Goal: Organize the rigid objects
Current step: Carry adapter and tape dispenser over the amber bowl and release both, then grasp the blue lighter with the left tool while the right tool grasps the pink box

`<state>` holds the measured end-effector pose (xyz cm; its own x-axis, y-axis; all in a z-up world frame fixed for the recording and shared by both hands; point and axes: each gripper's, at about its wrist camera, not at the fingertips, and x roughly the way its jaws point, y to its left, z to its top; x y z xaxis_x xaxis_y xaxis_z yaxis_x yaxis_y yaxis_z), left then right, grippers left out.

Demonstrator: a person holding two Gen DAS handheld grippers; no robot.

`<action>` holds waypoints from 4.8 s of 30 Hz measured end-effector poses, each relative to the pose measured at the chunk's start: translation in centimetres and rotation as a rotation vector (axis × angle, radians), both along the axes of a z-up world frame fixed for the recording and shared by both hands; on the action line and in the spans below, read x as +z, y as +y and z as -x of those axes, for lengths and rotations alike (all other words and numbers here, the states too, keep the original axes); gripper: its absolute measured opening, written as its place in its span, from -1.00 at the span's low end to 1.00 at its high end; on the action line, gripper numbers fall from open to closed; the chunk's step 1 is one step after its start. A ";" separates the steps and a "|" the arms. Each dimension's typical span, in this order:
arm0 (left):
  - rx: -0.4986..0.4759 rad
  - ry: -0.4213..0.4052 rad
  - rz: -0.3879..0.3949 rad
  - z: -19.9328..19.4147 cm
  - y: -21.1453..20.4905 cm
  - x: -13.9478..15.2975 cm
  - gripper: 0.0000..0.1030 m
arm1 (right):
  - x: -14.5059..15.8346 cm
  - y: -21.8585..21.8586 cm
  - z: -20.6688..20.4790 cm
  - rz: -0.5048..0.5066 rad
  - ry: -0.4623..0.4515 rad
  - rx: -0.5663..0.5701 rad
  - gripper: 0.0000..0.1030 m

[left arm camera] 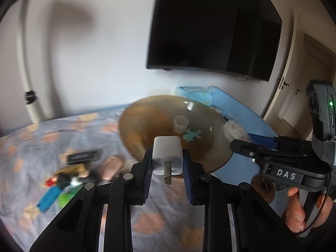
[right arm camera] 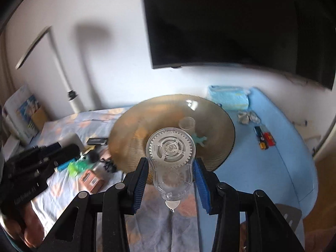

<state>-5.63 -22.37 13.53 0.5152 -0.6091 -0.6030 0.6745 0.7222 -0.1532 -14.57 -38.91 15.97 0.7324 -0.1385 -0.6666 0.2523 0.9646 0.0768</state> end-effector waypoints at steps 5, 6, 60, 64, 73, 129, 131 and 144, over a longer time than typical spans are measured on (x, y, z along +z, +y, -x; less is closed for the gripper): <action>-0.022 0.050 -0.036 -1.3 -2.8 -2.0 -0.54 | -2.1 -1.8 -2.4 -0.049 0.106 -0.020 -0.17; -0.024 0.053 -0.040 -1.3 -2.9 -2.2 -0.54 | -2.5 -2.1 -2.7 -0.066 0.121 -0.019 -0.17; 0.528 -0.034 -0.162 1.7 19.6 -8.9 0.62 | -12.1 16.7 -2.3 0.137 0.124 0.287 0.62; 0.452 0.085 -0.141 0.3 20.4 -8.7 0.61 | -12.1 16.4 -2.3 0.124 0.138 0.293 0.62; 0.304 0.127 -0.322 -7.4 19.4 -9.1 0.59 | -9.8 16.1 -6.2 0.031 0.250 0.415 0.62; 0.391 0.174 -0.288 -0.4 18.0 -12.3 0.73 | -13.7 18.5 -2.9 0.118 0.260 0.477 0.87; 0.400 0.175 -0.288 -0.3 18.1 -12.3 0.73 | -13.7 18.4 -2.9 0.118 0.261 0.473 0.87; 0.408 0.179 -0.249 0.3 16.8 -11.4 -0.58 | -12.9 19.7 -3.2 0.142 0.247 0.501 -0.17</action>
